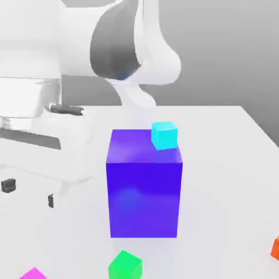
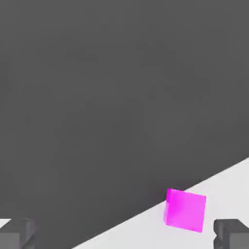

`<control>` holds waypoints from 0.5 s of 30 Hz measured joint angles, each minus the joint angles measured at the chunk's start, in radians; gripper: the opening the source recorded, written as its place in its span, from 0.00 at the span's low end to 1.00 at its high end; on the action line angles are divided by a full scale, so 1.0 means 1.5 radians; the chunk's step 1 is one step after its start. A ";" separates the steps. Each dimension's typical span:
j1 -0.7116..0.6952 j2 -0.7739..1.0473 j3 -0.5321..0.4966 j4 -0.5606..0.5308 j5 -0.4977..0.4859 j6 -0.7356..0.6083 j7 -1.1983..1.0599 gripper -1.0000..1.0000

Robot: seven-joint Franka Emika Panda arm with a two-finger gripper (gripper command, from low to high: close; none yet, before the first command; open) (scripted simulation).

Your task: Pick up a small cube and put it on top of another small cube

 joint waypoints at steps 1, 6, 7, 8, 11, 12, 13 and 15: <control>-0.004 0.024 -0.002 0.003 0.004 0.005 0.002 0.50; -0.028 0.146 -0.012 0.019 0.028 0.032 0.012 0.50; -0.033 0.171 -0.013 0.022 0.033 0.040 0.013 0.50; -0.038 0.195 -0.011 0.027 0.037 0.053 0.012 0.50; -0.049 0.267 0.001 0.043 0.051 0.103 0.004 0.50; -0.051 0.282 0.004 0.046 0.054 0.114 0.002 0.00; -0.051 0.282 0.004 0.046 0.054 0.114 0.002 0.00; -0.051 0.282 0.004 0.046 0.054 0.114 0.002 0.00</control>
